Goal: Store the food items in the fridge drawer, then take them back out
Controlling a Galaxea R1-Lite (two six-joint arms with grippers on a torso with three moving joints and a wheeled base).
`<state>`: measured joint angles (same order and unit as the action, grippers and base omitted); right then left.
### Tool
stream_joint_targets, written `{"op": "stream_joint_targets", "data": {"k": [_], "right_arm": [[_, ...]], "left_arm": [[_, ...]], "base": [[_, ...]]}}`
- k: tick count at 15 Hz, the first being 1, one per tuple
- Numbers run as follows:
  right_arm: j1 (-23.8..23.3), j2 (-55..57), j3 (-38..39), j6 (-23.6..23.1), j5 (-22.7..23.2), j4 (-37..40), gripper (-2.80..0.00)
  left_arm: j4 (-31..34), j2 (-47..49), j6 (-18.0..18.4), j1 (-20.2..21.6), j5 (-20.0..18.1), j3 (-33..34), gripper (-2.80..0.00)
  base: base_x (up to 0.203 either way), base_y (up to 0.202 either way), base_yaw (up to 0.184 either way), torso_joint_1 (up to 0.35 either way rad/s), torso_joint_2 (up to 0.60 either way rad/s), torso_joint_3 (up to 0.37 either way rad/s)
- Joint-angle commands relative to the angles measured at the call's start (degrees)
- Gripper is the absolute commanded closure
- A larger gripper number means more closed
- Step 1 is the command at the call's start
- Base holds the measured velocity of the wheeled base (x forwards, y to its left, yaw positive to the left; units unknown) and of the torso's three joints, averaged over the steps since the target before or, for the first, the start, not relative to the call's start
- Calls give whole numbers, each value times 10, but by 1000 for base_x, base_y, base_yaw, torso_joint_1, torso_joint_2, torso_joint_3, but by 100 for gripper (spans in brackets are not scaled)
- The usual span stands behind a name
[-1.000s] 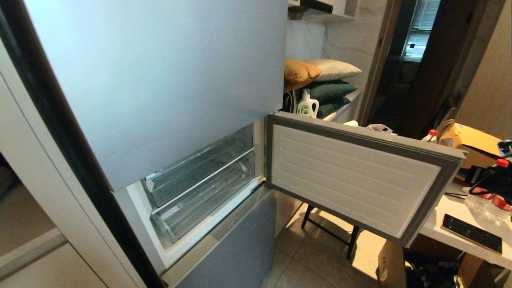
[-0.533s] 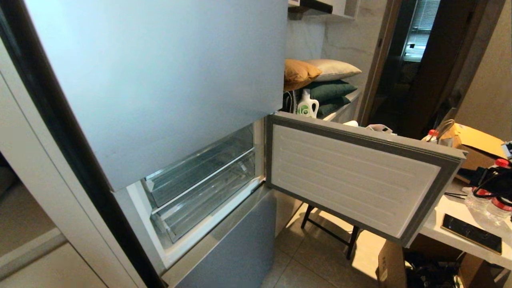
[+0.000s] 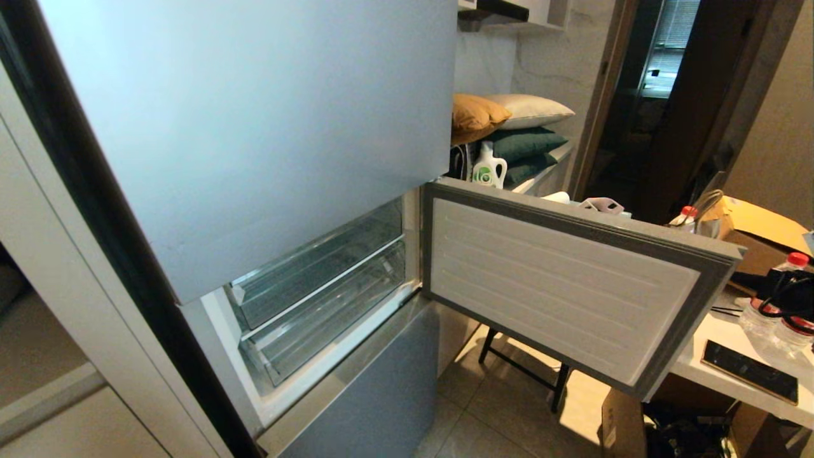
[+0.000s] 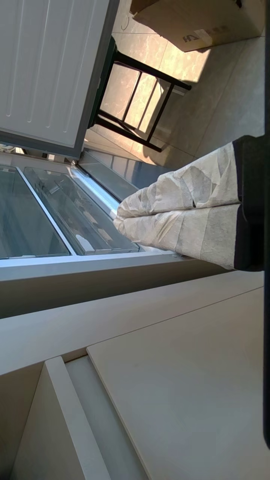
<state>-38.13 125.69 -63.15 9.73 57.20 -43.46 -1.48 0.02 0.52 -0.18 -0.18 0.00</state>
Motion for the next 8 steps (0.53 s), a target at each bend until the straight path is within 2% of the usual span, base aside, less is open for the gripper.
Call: {"op": "stream_joint_targets", "data": {"k": [1,8], "right_arm": [[-1,-14,18,0,4,-2,0],[7,-82,126,-4,30,-5,0]], "left_arm": [[0,1,0,0,0,6,0],[0,1,0,0,0,6,0]], "base": [[0,0,0,0,0,0],[0,0,0,0,0,0]]}}
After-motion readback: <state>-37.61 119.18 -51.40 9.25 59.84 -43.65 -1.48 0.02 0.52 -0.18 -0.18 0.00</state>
